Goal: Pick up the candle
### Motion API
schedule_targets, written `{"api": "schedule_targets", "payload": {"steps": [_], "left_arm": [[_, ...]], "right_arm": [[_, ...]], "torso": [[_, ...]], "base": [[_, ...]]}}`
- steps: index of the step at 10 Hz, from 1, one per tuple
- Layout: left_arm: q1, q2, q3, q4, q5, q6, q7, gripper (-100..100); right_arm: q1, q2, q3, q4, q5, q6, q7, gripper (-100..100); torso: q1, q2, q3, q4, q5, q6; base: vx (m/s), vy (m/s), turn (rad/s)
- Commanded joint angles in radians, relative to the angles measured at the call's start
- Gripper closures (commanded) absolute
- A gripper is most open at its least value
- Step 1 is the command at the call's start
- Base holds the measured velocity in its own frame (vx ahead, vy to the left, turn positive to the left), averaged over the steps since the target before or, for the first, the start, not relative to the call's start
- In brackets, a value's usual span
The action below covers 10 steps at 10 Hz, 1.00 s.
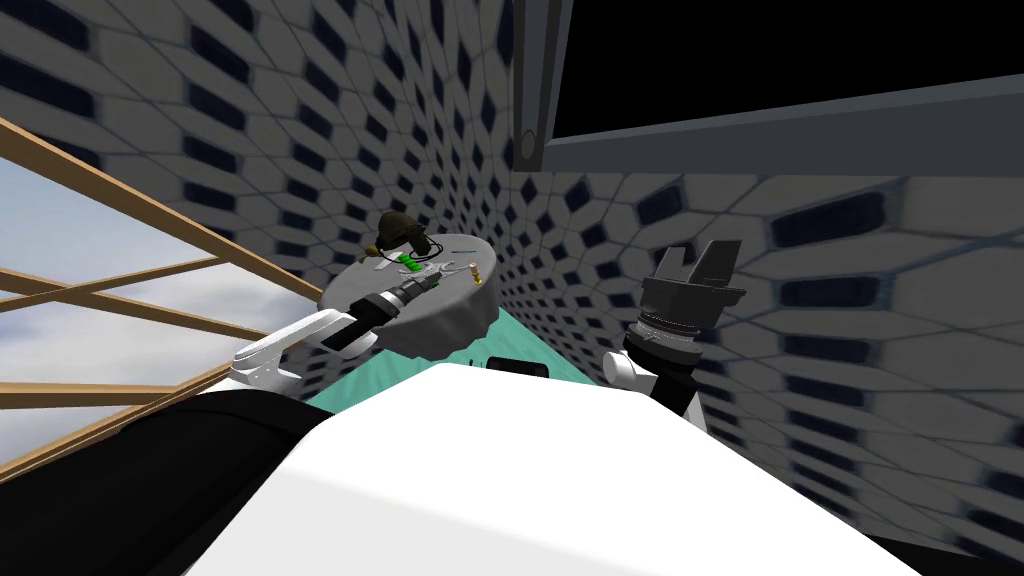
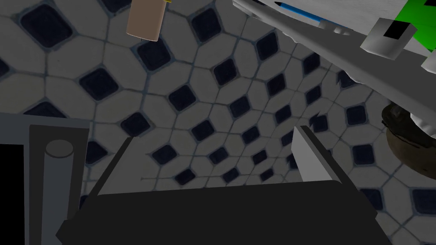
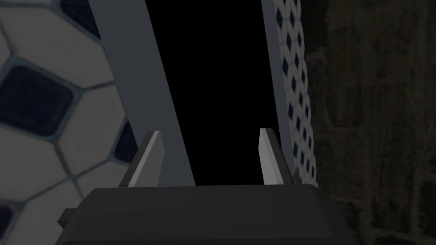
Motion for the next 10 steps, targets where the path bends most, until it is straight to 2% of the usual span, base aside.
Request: {"api": "schedule_targets", "payload": {"steps": [1, 3, 4, 5, 6, 7, 8, 10], "left_arm": [[0.016, 0.034, 0.017, -0.006, 0.007, 0.003, 0.018, -100], [0.057, 0.101, 0.053, -0.017, 0.023, 0.012, 0.066, -100], [0.057, 0.123, 0.053, -0.017, 0.023, 0.012, 0.066, -100], [0.077, 0.159, 0.068, -0.021, 0.03, 0.015, 0.091, -100], [0.077, 0.17, 0.068, -0.021, 0.03, 0.015, 0.091, -100], [0.097, 0.209, 0.083, -0.024, 0.035, 0.016, 0.117, -100], [0.097, 0.216, 0.083, -0.024, 0.035, 0.016, 0.117, -100], [0.134, 0.287, 0.106, -0.028, 0.044, 0.017, 0.17, -100]], "right_arm": [[0.0, 0.0, 0.0, 0.0, 0.0, 0.0, 0.0, 0], [0.0, 0.0, 0.0, 0.0, 0.0, 0.0, 0.0, 0], [0.0, 0.0, 0.0, 0.0, 0.0, 0.0, 0.0, 0], [0.0, 0.0, 0.0, 0.0, 0.0, 0.0, 0.0, 0], [0.0, 0.0, 0.0, 0.0, 0.0, 0.0, 0.0, 0], [0.0, 0.0, 0.0, 0.0, 0.0, 0.0, 0.0, 0], [0.0, 0.0, 0.0, 0.0, 0.0, 0.0, 0.0, 0], [0.0, 0.0, 0.0, 0.0, 0.0, 0.0, 0.0, 0]], "torso": [[0.0, 0.0, 0.0, 0.0, 0.0, 0.0], [0.0, -0.001, -0.001, 0.0, 0.0, 0.0], [0.0, -0.001, -0.001, 0.0, 0.0, 0.0], [0.0, -0.001, -0.001, 0.0, 0.0, 0.0], [-0.001, -0.002, -0.001, 0.0, 0.0, 0.0], [-0.001, -0.002, -0.001, 0.0, 0.0, 0.0], [-0.001, -0.002, -0.001, 0.0, 0.0, 0.0], [-0.001, -0.003, -0.002, -0.001, 0.0, 0.0]], "base": [[-0.021, 0.012, -0.049], [-0.019, 0.013, -0.093], [-0.013, 0.009, -0.031], [-0.01, 0.003, -0.049], [-0.009, 0.004, -0.032], [-0.007, 0.003, -0.064], [-0.003, 0.005, -0.034], [0.004, 0.003, -0.08]]}}
